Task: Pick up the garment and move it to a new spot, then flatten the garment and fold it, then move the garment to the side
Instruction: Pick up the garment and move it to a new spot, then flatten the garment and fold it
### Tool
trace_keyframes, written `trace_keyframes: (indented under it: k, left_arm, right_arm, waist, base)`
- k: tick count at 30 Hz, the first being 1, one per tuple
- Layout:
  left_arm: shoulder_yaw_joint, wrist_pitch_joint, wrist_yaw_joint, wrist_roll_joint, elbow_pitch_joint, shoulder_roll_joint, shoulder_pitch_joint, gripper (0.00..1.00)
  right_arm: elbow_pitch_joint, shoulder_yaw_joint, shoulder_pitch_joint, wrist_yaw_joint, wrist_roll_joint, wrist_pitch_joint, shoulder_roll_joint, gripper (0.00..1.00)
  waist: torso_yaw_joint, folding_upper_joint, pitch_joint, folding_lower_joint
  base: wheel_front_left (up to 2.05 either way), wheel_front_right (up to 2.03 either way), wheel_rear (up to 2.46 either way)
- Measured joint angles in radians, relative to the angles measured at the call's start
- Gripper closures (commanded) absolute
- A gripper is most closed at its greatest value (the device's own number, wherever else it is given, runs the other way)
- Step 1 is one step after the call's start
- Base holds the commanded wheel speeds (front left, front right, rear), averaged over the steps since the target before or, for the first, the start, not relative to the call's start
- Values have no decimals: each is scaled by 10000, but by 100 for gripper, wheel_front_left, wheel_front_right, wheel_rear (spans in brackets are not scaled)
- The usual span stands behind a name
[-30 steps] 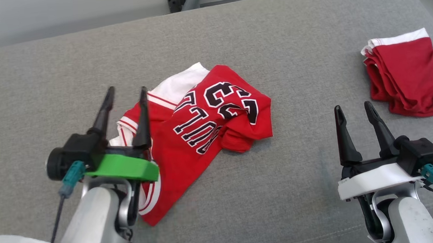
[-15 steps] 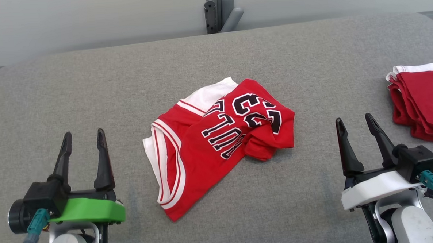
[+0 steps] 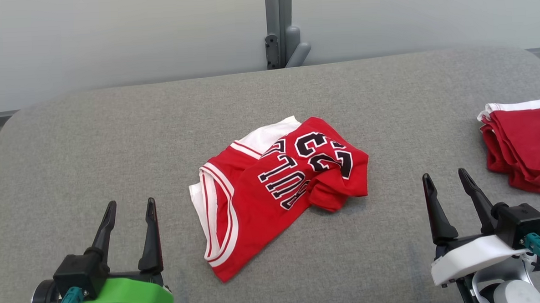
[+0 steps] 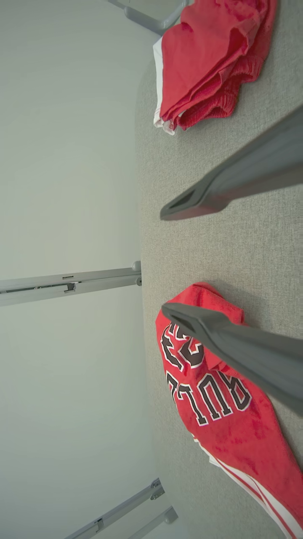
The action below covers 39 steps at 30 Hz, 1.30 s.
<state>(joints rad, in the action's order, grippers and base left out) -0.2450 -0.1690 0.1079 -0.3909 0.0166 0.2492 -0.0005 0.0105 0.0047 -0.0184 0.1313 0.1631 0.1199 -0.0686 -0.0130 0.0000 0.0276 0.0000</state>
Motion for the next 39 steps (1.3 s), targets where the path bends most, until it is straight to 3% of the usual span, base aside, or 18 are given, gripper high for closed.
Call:
trace_keyframes:
  k: [28,39]
  left_arm:
    - [-173,226,313,-42,347,104,360,0]
    - [-441,267,318,61,405,21,-256,0]
  right_arm:
    - [196,-86,-335,0,-31,-207,111,0]
    - [-782,1187,75,-2,-171,-472,-548,0]
  waist:
    - [84,0,-231,0]
    - [383,0,236,0]
  base:
    - [0,0,0]
    - [0,0,0]
